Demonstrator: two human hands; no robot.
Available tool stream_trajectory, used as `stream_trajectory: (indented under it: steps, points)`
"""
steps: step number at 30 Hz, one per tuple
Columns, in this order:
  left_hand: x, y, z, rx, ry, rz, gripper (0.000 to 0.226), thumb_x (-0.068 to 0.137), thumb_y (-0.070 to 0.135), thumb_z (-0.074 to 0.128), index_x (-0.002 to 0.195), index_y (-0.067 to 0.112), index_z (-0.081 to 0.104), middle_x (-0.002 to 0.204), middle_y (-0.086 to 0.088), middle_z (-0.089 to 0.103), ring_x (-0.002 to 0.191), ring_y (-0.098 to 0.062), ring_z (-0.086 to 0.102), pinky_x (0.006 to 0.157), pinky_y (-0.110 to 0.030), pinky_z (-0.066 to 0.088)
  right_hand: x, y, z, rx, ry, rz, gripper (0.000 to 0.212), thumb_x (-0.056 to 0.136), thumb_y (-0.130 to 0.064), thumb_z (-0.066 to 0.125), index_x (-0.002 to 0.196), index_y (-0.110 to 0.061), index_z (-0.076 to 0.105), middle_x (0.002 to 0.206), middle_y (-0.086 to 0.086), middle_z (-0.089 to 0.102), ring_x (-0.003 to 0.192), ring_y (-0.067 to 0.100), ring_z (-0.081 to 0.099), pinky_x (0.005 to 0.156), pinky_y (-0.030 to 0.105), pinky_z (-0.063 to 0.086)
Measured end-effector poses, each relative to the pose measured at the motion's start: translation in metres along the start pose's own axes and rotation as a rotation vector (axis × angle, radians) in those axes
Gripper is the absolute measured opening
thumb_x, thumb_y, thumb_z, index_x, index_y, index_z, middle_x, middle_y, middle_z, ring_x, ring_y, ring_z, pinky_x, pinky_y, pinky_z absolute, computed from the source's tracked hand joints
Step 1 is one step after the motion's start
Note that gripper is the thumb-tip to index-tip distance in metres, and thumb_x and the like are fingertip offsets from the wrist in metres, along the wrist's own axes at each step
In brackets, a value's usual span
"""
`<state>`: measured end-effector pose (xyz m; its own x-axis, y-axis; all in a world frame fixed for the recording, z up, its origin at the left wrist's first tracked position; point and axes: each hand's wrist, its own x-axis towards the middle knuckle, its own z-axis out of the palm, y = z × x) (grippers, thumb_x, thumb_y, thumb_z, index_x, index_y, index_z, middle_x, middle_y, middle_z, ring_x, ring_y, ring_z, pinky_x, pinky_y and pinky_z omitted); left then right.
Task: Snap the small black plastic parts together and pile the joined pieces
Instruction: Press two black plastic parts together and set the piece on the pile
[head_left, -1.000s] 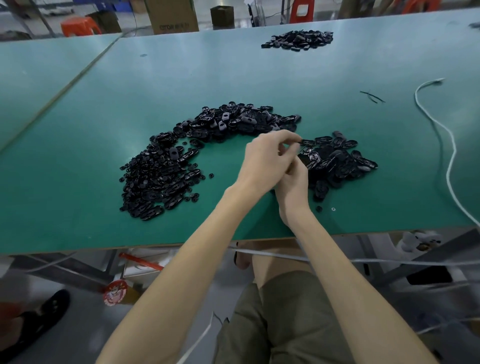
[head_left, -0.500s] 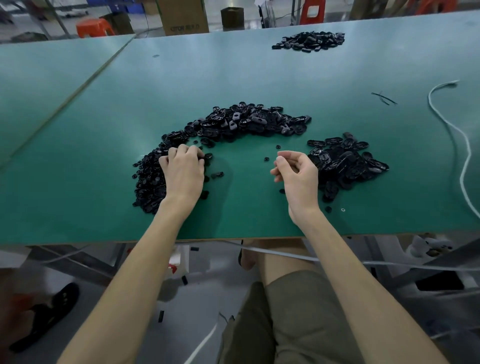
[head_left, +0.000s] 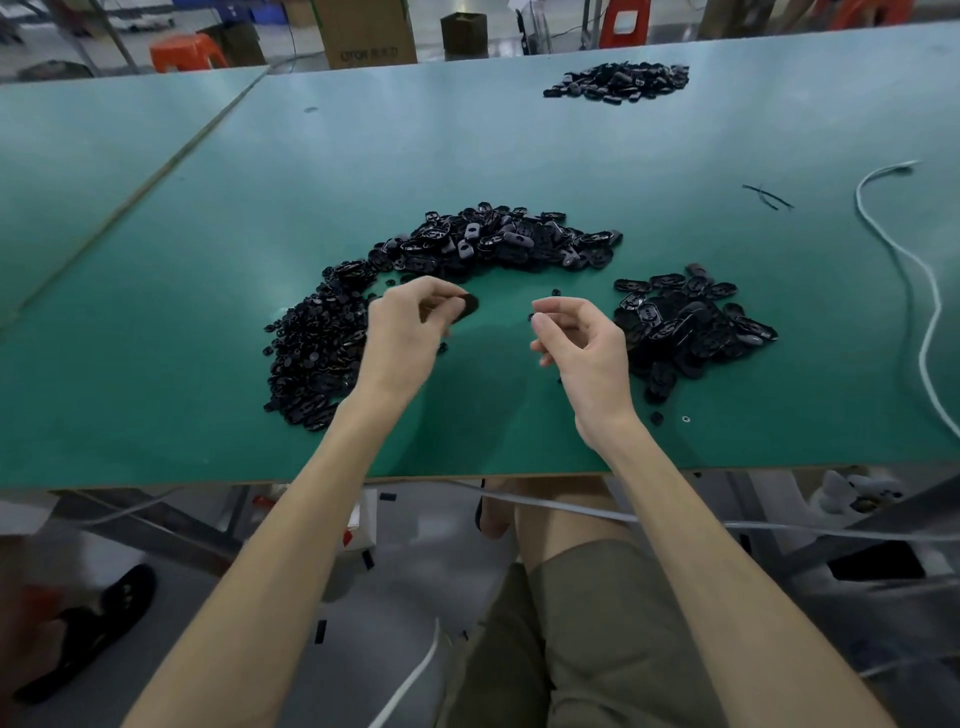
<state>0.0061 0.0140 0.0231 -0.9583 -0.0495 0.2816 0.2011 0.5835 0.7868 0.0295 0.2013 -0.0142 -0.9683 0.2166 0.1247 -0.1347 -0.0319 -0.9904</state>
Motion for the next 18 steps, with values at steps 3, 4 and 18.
stream_trajectory:
  steps: [3, 4, 18]
  points:
    - [-0.004, 0.009, 0.012, -0.155, -0.139, -0.007, 0.010, 0.093, 0.008, 0.074, 0.101, 0.014, 0.074, 0.084, 0.000, 0.077, 0.068, -0.015, 0.072, 0.075, -0.024, 0.058, -0.002, -0.001, 0.002, -0.025, -0.089, -0.014, 0.009, 0.097, -0.012, 0.072, 0.105, -0.013, 0.075, 0.089, -0.003, 0.074, 0.076, 0.010, 0.068, 0.064, 0.024, 0.053]
    - [-0.005, 0.010, 0.015, -0.195, -0.167, -0.007, 0.011, 0.093, 0.006, 0.073, 0.100, 0.015, 0.075, 0.084, -0.002, 0.077, 0.067, -0.016, 0.072, 0.074, -0.026, 0.057, -0.002, -0.002, 0.002, -0.027, -0.098, -0.011, 0.008, 0.096, -0.012, 0.073, 0.104, -0.013, 0.075, 0.088, -0.004, 0.075, 0.076, 0.010, 0.068, 0.063, 0.025, 0.053]
    - [-0.001, -0.016, -0.021, 0.544, -0.133, -0.119, 0.015, 0.095, 0.025, 0.074, 0.103, 0.013, 0.072, 0.106, -0.010, 0.058, 0.101, -0.031, 0.058, 0.094, -0.046, 0.049, 0.001, -0.001, 0.001, 0.076, -0.011, 0.052, 0.005, 0.099, -0.008, 0.067, 0.097, -0.013, 0.068, 0.083, 0.000, 0.074, 0.073, 0.008, 0.068, 0.063, 0.022, 0.053]
